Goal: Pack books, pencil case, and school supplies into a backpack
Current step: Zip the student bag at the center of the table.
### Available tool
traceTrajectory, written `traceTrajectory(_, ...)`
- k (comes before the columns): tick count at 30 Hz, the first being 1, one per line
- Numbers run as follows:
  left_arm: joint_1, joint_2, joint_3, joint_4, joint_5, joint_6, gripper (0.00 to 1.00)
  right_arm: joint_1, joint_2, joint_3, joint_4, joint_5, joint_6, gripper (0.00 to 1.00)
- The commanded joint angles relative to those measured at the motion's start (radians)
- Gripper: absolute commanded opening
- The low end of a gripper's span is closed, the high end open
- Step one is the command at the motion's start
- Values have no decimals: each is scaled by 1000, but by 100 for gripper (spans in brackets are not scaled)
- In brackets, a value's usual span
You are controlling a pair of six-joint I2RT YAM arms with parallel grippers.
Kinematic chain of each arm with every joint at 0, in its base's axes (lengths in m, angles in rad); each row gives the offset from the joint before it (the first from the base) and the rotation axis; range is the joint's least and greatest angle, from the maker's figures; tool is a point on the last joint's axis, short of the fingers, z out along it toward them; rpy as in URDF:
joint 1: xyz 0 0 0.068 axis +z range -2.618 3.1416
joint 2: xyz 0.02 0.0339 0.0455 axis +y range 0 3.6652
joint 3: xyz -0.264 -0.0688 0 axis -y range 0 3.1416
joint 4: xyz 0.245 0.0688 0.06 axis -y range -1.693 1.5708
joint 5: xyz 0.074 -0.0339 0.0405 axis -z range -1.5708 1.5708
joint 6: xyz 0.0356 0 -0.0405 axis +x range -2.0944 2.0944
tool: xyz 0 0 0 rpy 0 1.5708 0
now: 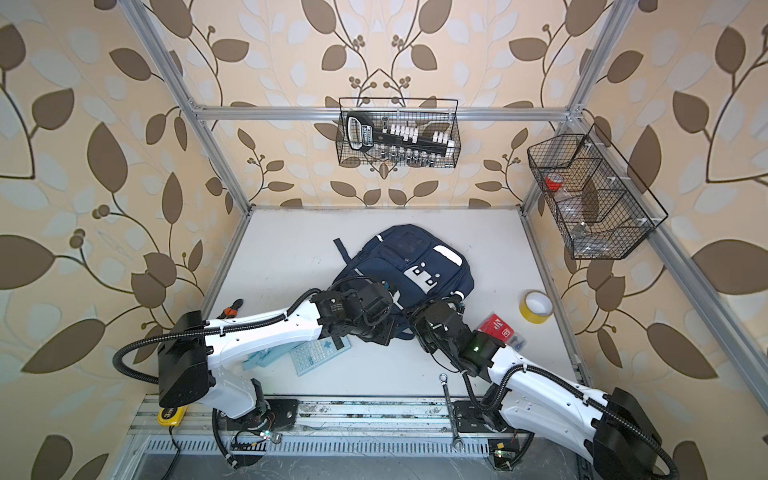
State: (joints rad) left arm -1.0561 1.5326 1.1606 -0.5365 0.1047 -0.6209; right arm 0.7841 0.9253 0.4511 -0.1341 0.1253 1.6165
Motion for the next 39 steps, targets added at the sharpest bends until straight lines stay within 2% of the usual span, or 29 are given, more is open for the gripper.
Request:
traceTrajectory(1, -19, -23, 65, 22, 3, 9, 0, -29, 43, -45, 48, 28, 68, 70)
traceTrajectory(4, -22, -35, 66, 45, 24, 13, 0, -87, 161, -45, 210, -69, 21, 69)
traceTrajectory(6, -23, -35, 72, 45, 28, 19, 0, -123, 239, -4, 293, -101, -45, 59)
traceTrajectory(7, -25, -35, 74, 44, 23, 23, 0, -133, 271, 32, 269, -105, -72, 44)
traceTrajectory(8, -27, -36, 76, 35, 11, 26, 0, -138, 287, 70, 258, -94, -111, 19)
traceTrajectory(9, -27, -37, 78, 21, -8, 31, 0, -143, 287, 99, 212, -71, -133, 5)
traceTrajectory(10, -26, -36, 81, 0, -38, 39, 0, -155, 282, 124, 165, -47, -153, 0)
traceTrajectory(12, -24, -22, 97, -84, -128, 41, 0, -222, 257, 148, 114, -40, -209, 0)
traceTrajectory(14, -19, -9, 76, -144, -194, 36, 0, -362, 231, 163, 64, -73, -297, 0)
traceTrajectory(18, -9, -66, -71, -158, -219, -38, 0, -674, 274, 210, 29, -227, -484, 0)
traceTrajectory(20, 10, -120, -129, -176, -231, -60, 0, -746, 334, 245, 25, -290, -547, 0)
traceTrajectory(22, 54, -166, -174, -202, -238, -68, 0, -783, 385, 272, 30, -331, -593, 0)
traceTrajectory(27, 229, -252, -255, -235, -206, -33, 0, -851, 452, 289, 63, -375, -650, 0)
traceTrajectory(32, 358, -217, -295, -213, -162, 2, 0, -947, 467, 299, 73, -415, -683, 0)
traceTrajectory(39, 471, -166, -286, -144, -228, -2, 0, -986, 495, 300, 80, -493, -741, 0)
